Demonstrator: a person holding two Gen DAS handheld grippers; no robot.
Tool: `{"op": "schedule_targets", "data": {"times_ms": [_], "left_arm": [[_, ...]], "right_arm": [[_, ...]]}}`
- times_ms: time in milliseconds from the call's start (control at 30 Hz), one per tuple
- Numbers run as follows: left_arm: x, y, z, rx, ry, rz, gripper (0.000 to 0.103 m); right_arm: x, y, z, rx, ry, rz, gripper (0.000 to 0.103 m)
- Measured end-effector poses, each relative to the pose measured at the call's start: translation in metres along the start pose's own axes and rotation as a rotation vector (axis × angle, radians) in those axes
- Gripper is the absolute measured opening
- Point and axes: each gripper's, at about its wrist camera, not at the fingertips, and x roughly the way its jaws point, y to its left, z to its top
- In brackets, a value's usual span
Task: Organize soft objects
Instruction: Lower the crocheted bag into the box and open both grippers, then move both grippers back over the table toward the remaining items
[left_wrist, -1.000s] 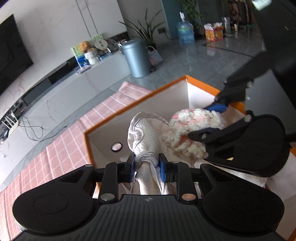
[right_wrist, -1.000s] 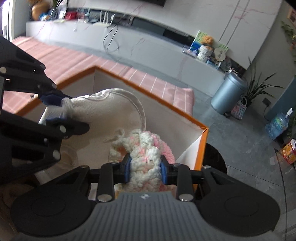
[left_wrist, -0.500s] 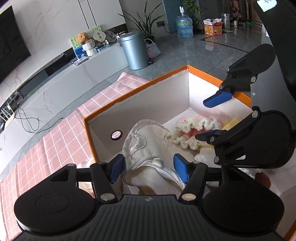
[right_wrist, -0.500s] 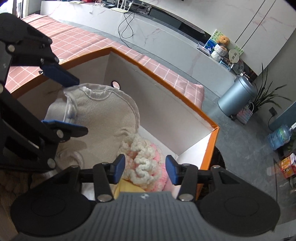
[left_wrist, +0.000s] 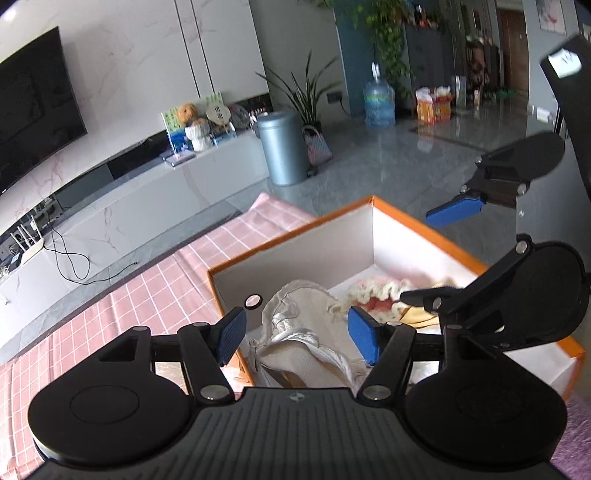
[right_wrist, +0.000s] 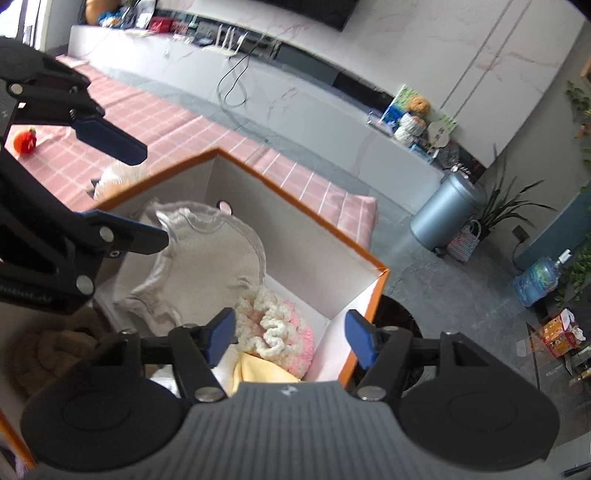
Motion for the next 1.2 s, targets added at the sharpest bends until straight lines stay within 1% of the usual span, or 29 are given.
{"op": "schedule_targets", "data": {"times_ms": [67,133,300,433,567,700,833,1000,1067,1200], "left_arm": [[-0.009,0.001,-0.002,-0.010,-0.019,0.000,0.075],[-0.017,0.001,-0.005,-0.018,-0.033,-0.001,0.075],[-0.037,0.006,-0.015,-0.064,-0.071,0.004,0.075],[-0.051,0.014,-0.028,-0.112,-0.103,0.016,0.076],[-0.065,0.027,-0.045,-0.176,-0.120,0.031,0.076],[-0.076,0.047,-0.065,-0.252,-0.120,0.053,0.076],[-0.081,0.071,-0.087,-0.328,-0.101,0.086,0.076],[-0.085,0.100,-0.115,-0.388,-0.072,0.125,0.076],[-0.087,0.113,-0.127,-0.402,-0.066,0.135,0.076],[-0.089,0.136,-0.148,-0.424,-0.062,0.152,0.076]], "right_arm": [[-0.011,0.002,-0.002,0.020,-0.022,-0.015,0.071],[-0.021,0.007,-0.003,0.035,-0.040,-0.022,0.075],[-0.046,0.028,-0.004,0.061,-0.084,-0.046,0.075],[-0.062,0.042,-0.006,0.101,-0.132,-0.039,0.076],[-0.070,0.058,-0.003,0.130,-0.172,0.002,0.076],[-0.071,0.077,0.004,0.135,-0.202,0.052,0.076],[-0.069,0.099,0.012,0.134,-0.234,0.088,0.076],[-0.062,0.125,0.024,0.110,-0.265,0.114,0.076],[-0.057,0.133,0.030,0.097,-0.258,0.121,0.076],[-0.041,0.147,0.047,0.091,-0.214,0.158,0.075]]}}
